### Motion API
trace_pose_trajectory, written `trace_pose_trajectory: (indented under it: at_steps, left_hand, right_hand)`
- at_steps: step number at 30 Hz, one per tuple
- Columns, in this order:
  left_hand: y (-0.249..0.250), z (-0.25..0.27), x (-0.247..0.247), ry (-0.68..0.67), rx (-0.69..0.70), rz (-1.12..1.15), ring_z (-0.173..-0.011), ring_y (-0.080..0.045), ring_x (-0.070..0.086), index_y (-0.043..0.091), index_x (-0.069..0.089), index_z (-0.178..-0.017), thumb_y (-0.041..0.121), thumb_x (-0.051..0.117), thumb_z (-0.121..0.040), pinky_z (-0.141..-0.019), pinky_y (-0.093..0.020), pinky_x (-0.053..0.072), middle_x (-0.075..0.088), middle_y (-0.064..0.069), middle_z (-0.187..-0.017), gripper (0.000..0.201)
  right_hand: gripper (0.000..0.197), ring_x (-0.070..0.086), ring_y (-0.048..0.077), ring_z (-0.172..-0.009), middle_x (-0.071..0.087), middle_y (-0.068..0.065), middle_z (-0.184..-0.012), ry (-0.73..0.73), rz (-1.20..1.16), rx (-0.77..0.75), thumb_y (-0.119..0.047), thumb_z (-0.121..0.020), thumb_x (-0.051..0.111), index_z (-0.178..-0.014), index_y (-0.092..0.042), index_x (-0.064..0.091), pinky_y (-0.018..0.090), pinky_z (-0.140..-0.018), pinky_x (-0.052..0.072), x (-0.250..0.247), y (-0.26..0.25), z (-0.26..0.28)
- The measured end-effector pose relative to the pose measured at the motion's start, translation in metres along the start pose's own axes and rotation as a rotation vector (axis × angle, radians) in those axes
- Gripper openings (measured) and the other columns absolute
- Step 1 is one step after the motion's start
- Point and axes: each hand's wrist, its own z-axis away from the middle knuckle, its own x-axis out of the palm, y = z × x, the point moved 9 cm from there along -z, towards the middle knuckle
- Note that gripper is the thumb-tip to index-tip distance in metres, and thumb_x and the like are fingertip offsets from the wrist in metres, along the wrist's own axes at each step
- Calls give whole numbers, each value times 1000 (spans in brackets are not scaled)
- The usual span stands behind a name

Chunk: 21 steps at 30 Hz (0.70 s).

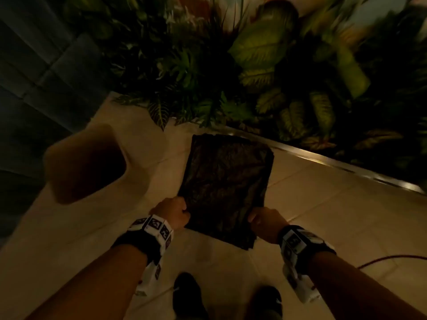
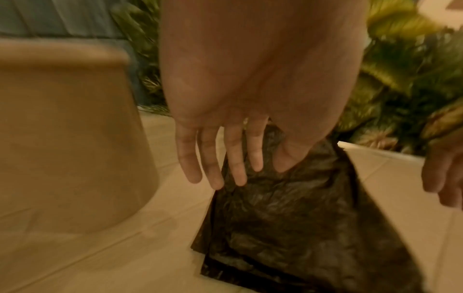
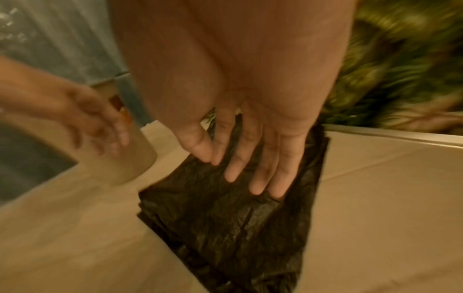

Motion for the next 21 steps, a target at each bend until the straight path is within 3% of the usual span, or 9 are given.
trace_pose_trajectory:
  at_steps: [3, 6, 8, 11, 12, 15, 16, 19, 21]
  left_hand:
    - [-10, -40, 26, 0, 14, -59, -97, -20, 61, 13, 57, -116, 32, 52, -89, -83, -30, 53, 62, -5, -114, 33]
    - [-27, -76, 51, -29, -15, -94, -91, -19, 58, 11, 55, -115, 37, 53, -89, -80, -30, 53, 60, -5, -108, 37]
    - [-34, -100, 63, -43, -19, -130, -89, -20, 60, 11, 55, -104, 44, 56, -86, -76, -32, 55, 58, -3, -97, 37]
    - [-40, -126, 79, -65, -33, -146, -71, -15, 53, 17, 41, -71, 49, 63, -81, -53, -23, 43, 46, 3, -74, 39]
    - [-39, -131, 81, -60, -36, -149, -67, -13, 50, 19, 37, -66, 47, 66, -79, -51, -22, 39, 43, 4, -69, 42]
    - [-38, -145, 72, 41, -79, -206, -78, -19, 57, 16, 44, -69, 35, 71, -74, -69, -25, 45, 49, 2, -73, 33]
    - [-38, -148, 68, 35, -99, -194, -76, -19, 59, 16, 46, -68, 30, 71, -74, -70, -25, 47, 52, 2, -72, 29]
    - [-35, -154, 60, -68, -119, -58, -56, -12, 57, 14, 54, -64, 21, 68, -79, -56, -21, 49, 59, 1, -64, 21]
    - [-27, -150, 49, -91, -100, 68, -54, -10, 55, 12, 55, -67, 19, 63, -84, -52, -20, 46, 59, 0, -65, 20]
  right_hand:
    - [29, 54, 31, -111, 53, 10, -128, -16, 62, -39, -17, -93, 42, -118, -21, 56, 34, -89, 48, 26, 8, -45]
    - [28, 54, 30, -112, 54, 9, -127, -60, 146, -108, -22, -92, 46, -118, -22, 55, 40, -96, 47, 54, 1, -86]
    - [32, 52, 30, -116, 53, 9, -129, -47, 248, -189, -28, -91, 52, -121, -21, 53, 40, -98, 46, 66, -10, -110]
    - [46, 49, 28, -118, 49, 7, -132, -21, 401, -274, -42, -85, 61, -125, -23, 48, 38, -96, 45, 81, -29, -140]
    - [51, 48, 29, -119, 47, 7, -133, -36, 444, -285, -46, -84, 62, -127, -23, 47, 40, -96, 45, 86, -34, -147]
    - [73, 45, 34, -122, 42, 9, -137, -64, 556, -282, -58, -77, 64, -136, -23, 37, 47, -98, 45, 99, -46, -164]
    - [82, 44, 35, -124, 39, 9, -140, -62, 582, -287, -62, -74, 64, -140, -23, 32, 48, -100, 44, 101, -50, -167]
    - [106, 36, 37, -132, 27, 8, -149, -47, 619, -286, -73, -64, 65, -147, -28, 16, 51, -104, 38, 106, -60, -172]
    - [116, 31, 39, -135, 19, 8, -153, -21, 605, -303, -79, -59, 63, -148, -31, 7, 54, -107, 35, 104, -69, -172]
